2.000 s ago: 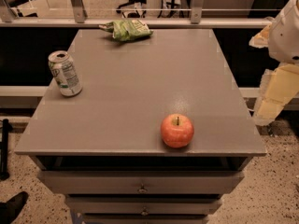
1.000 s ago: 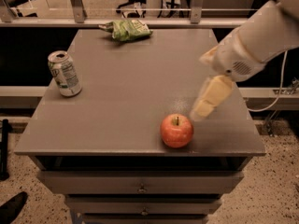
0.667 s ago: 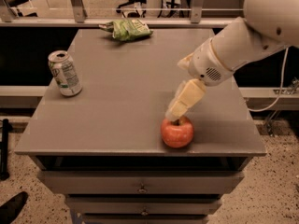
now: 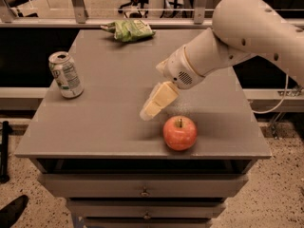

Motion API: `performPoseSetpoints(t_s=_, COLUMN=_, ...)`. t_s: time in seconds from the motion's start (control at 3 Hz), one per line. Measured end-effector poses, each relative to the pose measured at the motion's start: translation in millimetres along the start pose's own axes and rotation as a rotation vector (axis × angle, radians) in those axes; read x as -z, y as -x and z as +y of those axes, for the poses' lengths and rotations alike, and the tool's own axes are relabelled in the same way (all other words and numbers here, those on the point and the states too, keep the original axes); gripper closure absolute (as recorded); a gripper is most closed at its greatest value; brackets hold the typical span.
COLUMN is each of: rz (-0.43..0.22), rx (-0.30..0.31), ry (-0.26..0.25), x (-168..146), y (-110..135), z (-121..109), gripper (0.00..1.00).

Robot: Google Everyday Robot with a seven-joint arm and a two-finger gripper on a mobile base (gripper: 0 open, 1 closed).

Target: Knock 7up can over

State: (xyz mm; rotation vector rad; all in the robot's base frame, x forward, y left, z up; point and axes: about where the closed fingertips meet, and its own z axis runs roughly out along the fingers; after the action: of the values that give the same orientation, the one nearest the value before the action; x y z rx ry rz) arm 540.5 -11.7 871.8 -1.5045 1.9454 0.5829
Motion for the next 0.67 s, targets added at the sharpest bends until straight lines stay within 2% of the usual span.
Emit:
performPoseSetpoints(t_s=0.33, rz=-0.080, rx=-0.001, ry=-0.034, x=0.3, y=12.3, z=-7.8, gripper=0.00)
performPoseSetpoints(t_s=0.67, rz=-0.204, rx=0.019, ry=-0.061, x=-9.5, y=42.9, z=-26.5, gripper=0.00)
